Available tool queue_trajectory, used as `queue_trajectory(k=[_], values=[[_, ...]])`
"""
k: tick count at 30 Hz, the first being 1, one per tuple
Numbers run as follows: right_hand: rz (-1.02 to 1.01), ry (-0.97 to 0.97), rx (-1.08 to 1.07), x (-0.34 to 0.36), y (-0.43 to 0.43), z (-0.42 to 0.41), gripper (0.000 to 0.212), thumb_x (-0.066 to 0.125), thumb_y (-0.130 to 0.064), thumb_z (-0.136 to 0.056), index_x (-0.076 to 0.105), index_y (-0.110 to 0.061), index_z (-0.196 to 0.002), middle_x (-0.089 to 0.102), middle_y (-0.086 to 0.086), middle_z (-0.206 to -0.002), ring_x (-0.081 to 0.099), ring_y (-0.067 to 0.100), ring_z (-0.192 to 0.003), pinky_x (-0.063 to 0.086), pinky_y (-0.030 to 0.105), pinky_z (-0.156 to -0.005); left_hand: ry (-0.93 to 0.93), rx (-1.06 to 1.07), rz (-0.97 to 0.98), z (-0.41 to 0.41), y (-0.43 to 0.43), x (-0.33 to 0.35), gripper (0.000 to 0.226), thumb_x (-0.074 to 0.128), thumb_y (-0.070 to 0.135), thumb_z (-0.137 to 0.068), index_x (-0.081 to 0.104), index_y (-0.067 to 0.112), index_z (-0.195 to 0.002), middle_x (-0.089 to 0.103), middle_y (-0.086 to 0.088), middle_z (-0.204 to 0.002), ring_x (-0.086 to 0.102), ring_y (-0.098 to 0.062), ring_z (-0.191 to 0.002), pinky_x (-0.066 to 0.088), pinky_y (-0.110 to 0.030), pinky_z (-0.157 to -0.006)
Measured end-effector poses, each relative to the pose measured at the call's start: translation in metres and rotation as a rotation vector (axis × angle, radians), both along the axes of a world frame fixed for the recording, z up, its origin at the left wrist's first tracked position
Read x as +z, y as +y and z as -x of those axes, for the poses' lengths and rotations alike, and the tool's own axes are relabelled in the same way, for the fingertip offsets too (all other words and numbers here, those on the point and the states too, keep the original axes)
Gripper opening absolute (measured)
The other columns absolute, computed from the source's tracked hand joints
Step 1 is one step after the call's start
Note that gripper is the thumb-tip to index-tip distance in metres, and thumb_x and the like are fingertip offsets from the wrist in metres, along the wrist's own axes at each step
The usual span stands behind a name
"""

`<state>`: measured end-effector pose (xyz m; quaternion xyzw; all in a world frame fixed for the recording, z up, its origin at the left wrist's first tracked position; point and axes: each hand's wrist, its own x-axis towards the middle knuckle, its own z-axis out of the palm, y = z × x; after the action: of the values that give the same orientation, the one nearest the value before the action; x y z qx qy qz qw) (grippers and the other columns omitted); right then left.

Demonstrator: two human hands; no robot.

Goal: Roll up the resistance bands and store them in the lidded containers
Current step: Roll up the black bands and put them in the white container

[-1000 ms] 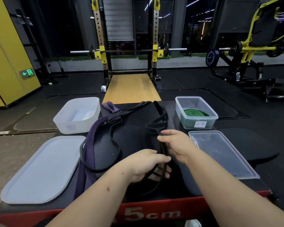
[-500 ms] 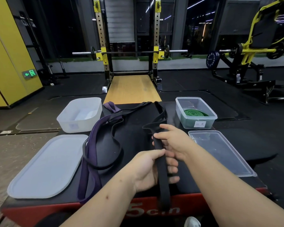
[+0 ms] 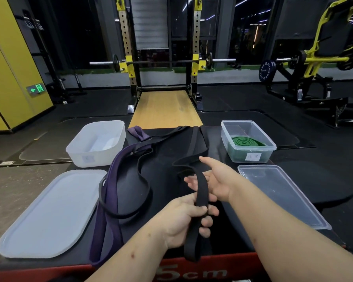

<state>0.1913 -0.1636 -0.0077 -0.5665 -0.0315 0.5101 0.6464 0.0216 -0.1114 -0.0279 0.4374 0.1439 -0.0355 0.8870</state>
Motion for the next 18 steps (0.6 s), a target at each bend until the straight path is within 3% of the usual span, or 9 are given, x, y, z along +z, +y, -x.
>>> queue_trajectory(k=[3, 4, 6, 9, 11, 13, 14, 16, 18], values=[[-0.044, 0.117, 0.000, 0.002, 0.020, -0.016, 0.055, 0.064, -0.032, -0.100, 0.052, 0.013, -0.129, 0.066, 0.040, -0.115, 0.075, 0.030, -0.078, 0.063, 0.031, -0.062, -0.023, -0.035, -0.012, -0.004, 0.005, 0.000, 0.030, 0.041, -0.005, -0.101, 0.056, 0.003, -0.126, 0.057, -0.011, -0.090, 0.041, -0.014, -0.062, 0.034, -0.025, -0.054], [-0.040, 0.120, 0.017, 0.003, 0.028, -0.021, 0.052, 0.065, -0.029, -0.100, 0.053, 0.012, -0.130, 0.066, 0.040, -0.114, 0.075, 0.030, -0.080, 0.062, 0.029, -0.060, -0.034, -0.032, -0.008, -0.008, 0.008, 0.001, 0.031, 0.041, -0.005, -0.101, 0.056, 0.003, -0.126, 0.056, -0.012, -0.090, 0.040, -0.014, -0.062, 0.033, -0.025, -0.054], [-0.021, 0.063, 0.037, 0.008, 0.045, -0.031, 0.041, 0.065, -0.019, -0.098, 0.053, 0.008, -0.127, 0.069, 0.031, -0.108, 0.073, 0.027, -0.081, 0.063, 0.029, -0.070, -0.056, 0.021, 0.015, -0.017, 0.016, 0.004, 0.031, 0.040, -0.005, -0.101, 0.056, 0.003, -0.126, 0.056, -0.012, -0.088, 0.039, -0.014, -0.061, 0.033, -0.025, -0.052], [-0.091, -0.176, -0.049, 0.042, 0.074, -0.053, 0.008, 0.057, 0.001, -0.099, 0.055, 0.003, -0.106, 0.064, 0.022, -0.105, 0.071, 0.028, -0.076, 0.062, 0.031, -0.073, -0.100, 0.211, 0.066, -0.041, 0.029, 0.009, 0.029, 0.038, -0.006, -0.101, 0.056, 0.001, -0.123, 0.056, -0.012, -0.084, 0.039, -0.014, -0.058, 0.034, -0.024, -0.048], [-0.234, -0.461, -0.210, 0.073, 0.095, -0.072, 0.024, 0.060, 0.010, -0.092, 0.064, -0.003, -0.113, 0.067, 0.018, -0.115, 0.073, 0.030, -0.091, 0.063, 0.035, -0.082, -0.147, 0.351, 0.060, -0.058, 0.041, 0.019, 0.026, 0.037, 0.000, -0.105, 0.058, 0.002, -0.120, 0.058, -0.011, -0.085, 0.042, -0.014, -0.057, 0.036, -0.023, -0.048], [-0.333, -0.837, -0.292, 0.102, 0.104, -0.071, 0.038, 0.064, 0.006, -0.089, 0.072, -0.021, -0.114, 0.071, -0.001, -0.120, 0.071, 0.017, -0.107, 0.060, 0.033, -0.092, -0.199, 0.403, 0.035, -0.073, 0.052, 0.031, 0.025, 0.037, 0.007, -0.109, 0.059, 0.003, -0.121, 0.062, -0.009, -0.086, 0.046, -0.014, -0.059, 0.038, -0.024, -0.050], [-0.326, -0.970, -0.268, 0.106, 0.106, -0.069, 0.039, 0.064, 0.004, -0.090, 0.074, -0.026, -0.113, 0.071, -0.010, -0.118, 0.070, 0.008, -0.104, 0.060, 0.030, -0.090, -0.205, 0.398, 0.007, -0.080, 0.055, 0.035, 0.025, 0.038, 0.009, -0.109, 0.059, 0.003, -0.122, 0.063, -0.009, -0.087, 0.047, -0.014, -0.060, 0.039, -0.024, -0.050], [-0.196, -1.029, -0.231, 0.093, 0.109, -0.074, 0.045, 0.063, 0.003, -0.087, 0.073, -0.026, -0.120, 0.072, -0.007, -0.117, 0.068, 0.008, -0.099, 0.059, 0.032, -0.088, -0.148, 0.379, -0.080, -0.088, 0.053, 0.035, 0.022, 0.038, 0.008, -0.109, 0.057, 0.003, -0.119, 0.064, -0.010, -0.088, 0.048, -0.014, -0.058, 0.040, -0.025, -0.048], [0.000, -0.889, -0.182, 0.059, 0.107, -0.087, 0.058, 0.066, 0.006, -0.074, 0.068, -0.016, -0.128, 0.072, 0.010, -0.115, 0.067, 0.026, -0.108, 0.057, 0.041, -0.097, -0.053, 0.342, -0.150, -0.086, 0.044, 0.027, 0.019, 0.038, 0.007, -0.108, 0.055, 0.002, -0.114, 0.064, -0.013, -0.087, 0.049, -0.016, -0.055, 0.040, -0.026, -0.046]])
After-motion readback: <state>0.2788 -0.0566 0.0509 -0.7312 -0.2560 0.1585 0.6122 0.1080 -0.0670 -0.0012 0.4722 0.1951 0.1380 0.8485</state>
